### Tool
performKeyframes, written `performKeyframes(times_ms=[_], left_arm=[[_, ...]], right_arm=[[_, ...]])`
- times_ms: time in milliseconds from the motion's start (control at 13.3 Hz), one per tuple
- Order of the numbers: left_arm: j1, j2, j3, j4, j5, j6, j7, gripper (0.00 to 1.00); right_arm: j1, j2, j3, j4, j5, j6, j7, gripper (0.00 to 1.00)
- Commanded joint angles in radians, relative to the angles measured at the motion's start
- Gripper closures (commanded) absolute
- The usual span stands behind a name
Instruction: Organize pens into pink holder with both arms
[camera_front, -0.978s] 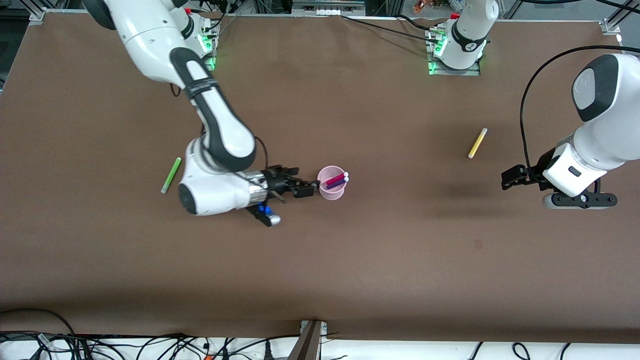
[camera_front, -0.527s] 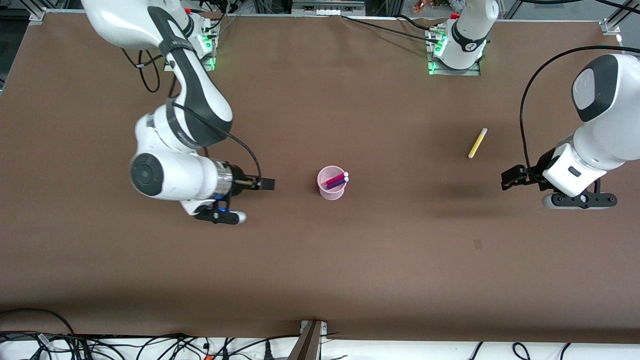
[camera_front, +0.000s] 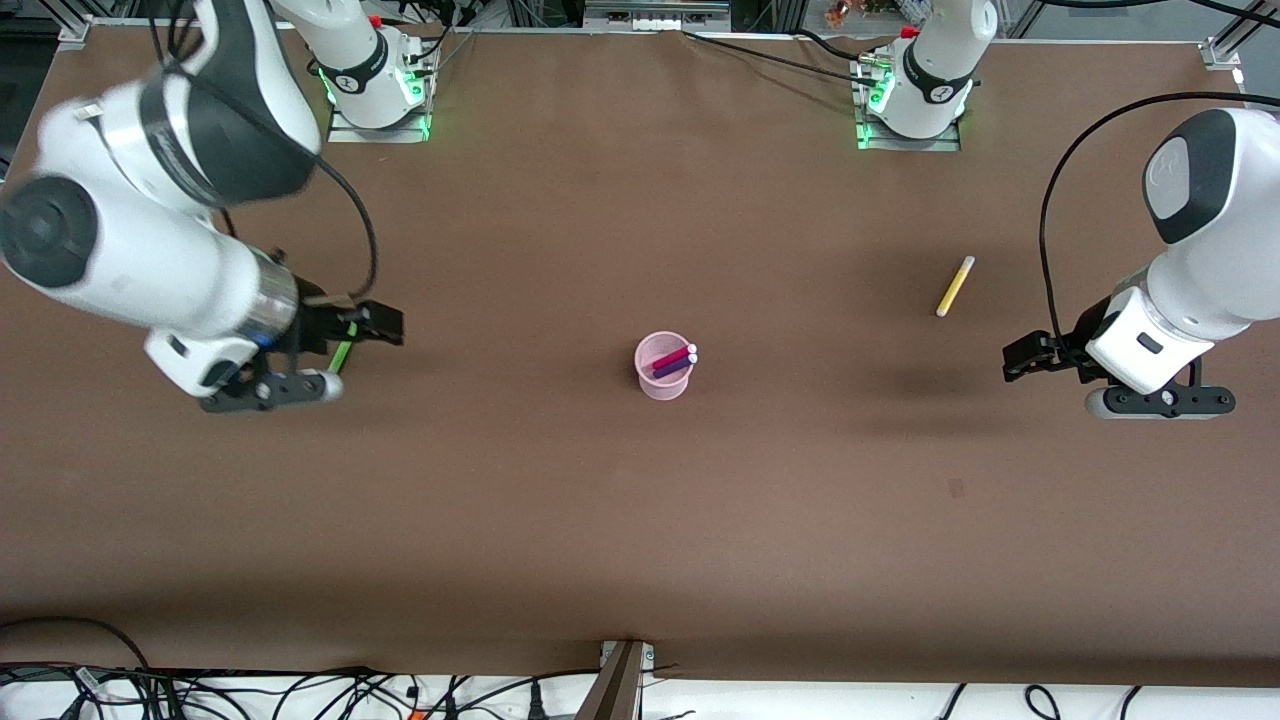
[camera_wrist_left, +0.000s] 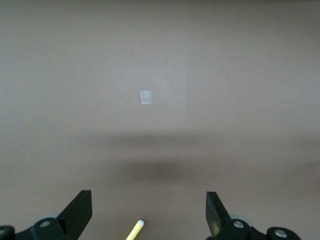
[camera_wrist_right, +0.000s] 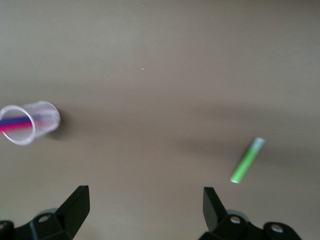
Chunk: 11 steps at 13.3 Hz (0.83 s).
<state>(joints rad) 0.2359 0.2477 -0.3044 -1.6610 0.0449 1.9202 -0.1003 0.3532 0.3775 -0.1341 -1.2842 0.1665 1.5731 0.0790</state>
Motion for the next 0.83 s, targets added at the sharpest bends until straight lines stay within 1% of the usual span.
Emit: performKeyframes(times_ms=[0,75,226,301,527,753], left_arm=[[0.01,-0.013,-0.004,-0.011,-0.022,0.01,0.017,0.0],[0.01,-0.013,-0.004,-0.011,-0.022,0.01,0.017,0.0],[0.01,-0.013,-0.004,-0.011,-0.022,0.01,0.019,0.0],[0.01,-0.013,-0.004,-0.011,-0.022,0.01,0.019,0.0],[0.01,-0.013,-0.004,0.004,-0.011,0.005,0.031,0.0],[0.005,-0.013,-0.002,0.006,-0.005,-0.001,0.069,0.0]], right_arm=[[0.004,-0.141,-0.053,-0.162,-0.025,0.007,-0.105,0.0],[0.004,-0.181,-0.058,-0.206,-0.031,0.01,-0.111,0.0],[0.004,-0.253,-0.068,-0.279,-0.102,0.015,-0.134,0.0],[0.004,-0.271,-0.074,-0.296,-0.128,0.019,-0.171,0.0],[0.001,-0.263,-0.088,-0.282,-0.13,0.021,-0.177,0.0],[-0.014,-0.233,-0.101,-0.231,-0.124,0.013,-0.179,0.0]])
